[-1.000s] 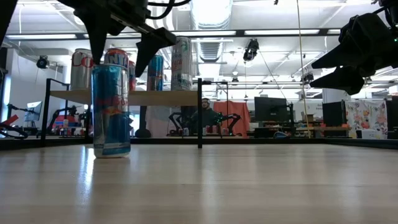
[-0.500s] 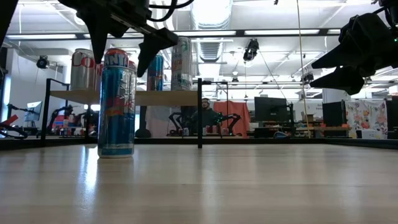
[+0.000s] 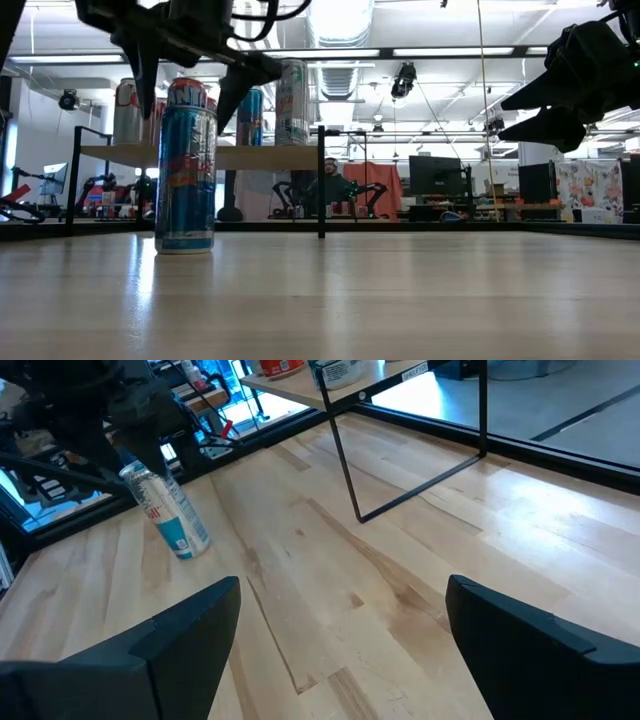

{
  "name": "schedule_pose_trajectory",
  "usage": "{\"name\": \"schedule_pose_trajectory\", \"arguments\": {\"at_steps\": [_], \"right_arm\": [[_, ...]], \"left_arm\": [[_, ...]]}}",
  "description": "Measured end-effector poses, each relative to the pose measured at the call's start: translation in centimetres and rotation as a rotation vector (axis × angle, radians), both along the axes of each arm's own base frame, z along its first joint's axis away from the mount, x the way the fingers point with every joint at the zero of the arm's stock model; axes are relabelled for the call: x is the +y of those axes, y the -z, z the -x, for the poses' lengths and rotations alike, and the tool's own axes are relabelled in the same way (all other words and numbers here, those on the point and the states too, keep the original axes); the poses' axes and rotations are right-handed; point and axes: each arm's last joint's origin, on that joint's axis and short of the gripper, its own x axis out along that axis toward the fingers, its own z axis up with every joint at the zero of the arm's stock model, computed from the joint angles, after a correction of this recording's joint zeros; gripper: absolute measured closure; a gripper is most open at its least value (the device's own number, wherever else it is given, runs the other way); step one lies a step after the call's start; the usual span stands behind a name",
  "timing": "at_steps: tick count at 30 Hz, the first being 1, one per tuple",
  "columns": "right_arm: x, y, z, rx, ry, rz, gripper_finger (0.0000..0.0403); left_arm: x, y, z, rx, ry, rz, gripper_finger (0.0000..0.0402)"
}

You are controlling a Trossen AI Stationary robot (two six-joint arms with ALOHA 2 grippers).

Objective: Place canned beverage on shelf
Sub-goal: Put the blue soda can and align the with the other blue soda can on the shelf

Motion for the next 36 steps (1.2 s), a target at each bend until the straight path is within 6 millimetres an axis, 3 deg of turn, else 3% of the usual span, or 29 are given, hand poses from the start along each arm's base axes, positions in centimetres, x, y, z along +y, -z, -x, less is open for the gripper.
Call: {"name": "schedule_pose_trajectory", "arguments": {"at_steps": [8, 17, 25, 30, 36], "right_arm": [[0.0, 0.0, 0.0, 0.0, 0.0, 0.0, 0.0067], [0.0, 0.0, 0.0, 0.0, 0.0, 0.0, 0.0067], [0.0, 0.0, 0.0, 0.0, 0.0, 0.0, 0.0067], [0.0, 0.0, 0.0, 0.0, 0.0, 0.0, 0.0067], [0.0, 0.0, 0.0, 0.0, 0.0, 0.0, 0.0067]], "left_arm": [[-0.1, 1.5, 0.0, -0.007, 0.013, 0.001, 0.0111], [-0.4, 1.5, 0.0, -0.009, 0.085, -0.018, 0.0177], [-0.9, 1.4, 0.1, -0.016, 0.14, -0.103, 0.0175], [-0.8, -0.2, 0.3, 0.001, 0.194, -0.113, 0.0177], [-0.6, -4.2, 0.7, -0.008, 0.217, -0.135, 0.0177]]}}
